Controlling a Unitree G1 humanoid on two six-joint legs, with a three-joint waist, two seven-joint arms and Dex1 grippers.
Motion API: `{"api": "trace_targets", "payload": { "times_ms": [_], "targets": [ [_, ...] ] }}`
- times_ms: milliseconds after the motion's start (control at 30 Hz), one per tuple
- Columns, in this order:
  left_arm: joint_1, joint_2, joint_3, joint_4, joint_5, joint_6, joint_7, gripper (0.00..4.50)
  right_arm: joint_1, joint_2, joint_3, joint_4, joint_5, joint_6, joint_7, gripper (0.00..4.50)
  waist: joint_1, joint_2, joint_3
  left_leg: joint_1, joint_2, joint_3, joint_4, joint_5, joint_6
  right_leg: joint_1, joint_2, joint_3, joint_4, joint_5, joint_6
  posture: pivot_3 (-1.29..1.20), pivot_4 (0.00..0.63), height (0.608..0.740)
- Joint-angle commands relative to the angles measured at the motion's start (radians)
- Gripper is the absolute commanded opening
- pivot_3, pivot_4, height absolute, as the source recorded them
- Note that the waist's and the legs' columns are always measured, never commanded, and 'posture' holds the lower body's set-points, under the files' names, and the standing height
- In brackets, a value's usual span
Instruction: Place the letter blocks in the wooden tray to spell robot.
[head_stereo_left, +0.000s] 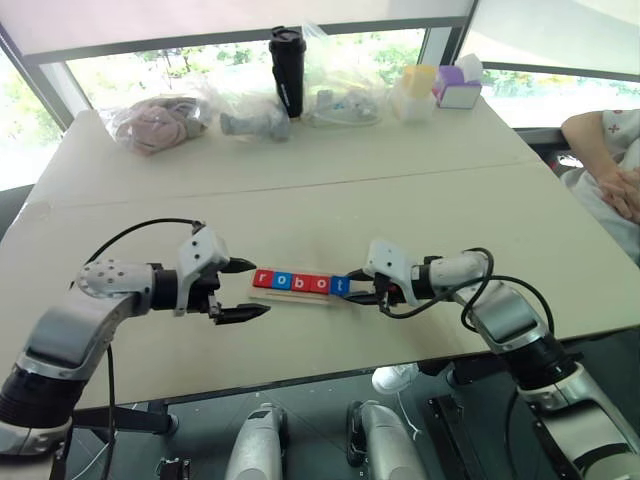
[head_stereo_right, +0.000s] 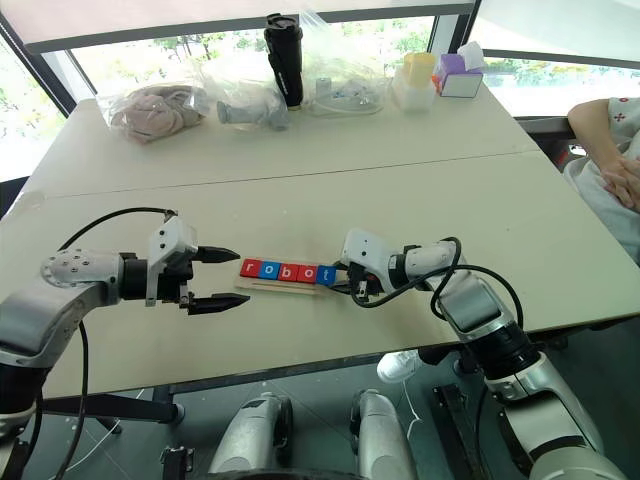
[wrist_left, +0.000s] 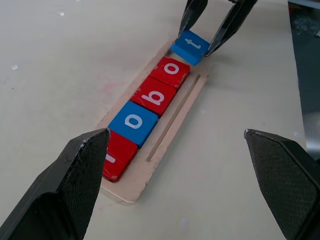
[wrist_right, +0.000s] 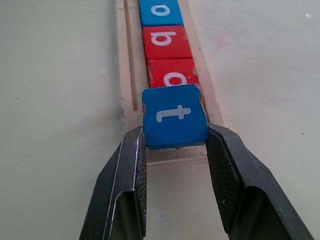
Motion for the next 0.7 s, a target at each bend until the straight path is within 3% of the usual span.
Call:
{"api": "trace_targets", "payload": {
  "times_ms": [33,500,633,700],
  "targets": [
    [0.01,-0.002,0.026,-0.044,-0.012,-0.003,0.012,4.5,-0.024,0.007,-0.01,0.005,-0.005,-0.027,0.01,1.13,0.0,0.0,0.0,0.0,0.0,0.0,0.0,0.0,0.0,0.0,0.0,0.0,0.0,0.0,0.0,0.0,0.15,0.74],
    [0.018,-0.002,0.029,-0.051,-0.012,-0.001,0.024,4.5,-0.036,0.025,-0.011,0.024,-0.003,-0.029,0.051,1.13,-0.001,0.0,0.0,0.0,0.0,0.0,0.0,0.0,0.0,0.0,0.0,0.0,0.0,0.0,0.0,0.0,0.15,0.74],
    [0.02,0.0,0.029,-0.05,-0.011,-0.001,0.026,4.5,-0.047,0.03,-0.018,0.04,-0.007,-0.037,0.048,2.99,0.0,0.0,0.0,0.0,0.0,0.0,0.0,0.0,0.0,0.0,0.0,0.0,0.0,0.0,0.0,0.0,0.15,0.74],
    [0.024,0.001,0.028,-0.05,-0.008,-0.003,0.027,4.5,-0.051,0.029,-0.029,0.032,0.004,-0.032,0.052,3.21,-0.001,0.0,0.0,0.0,0.0,0.0,0.0,0.0,0.0,0.0,0.0,0.0,0.0,0.0,0.0,0.0,0.15,0.74]
  ]
}}
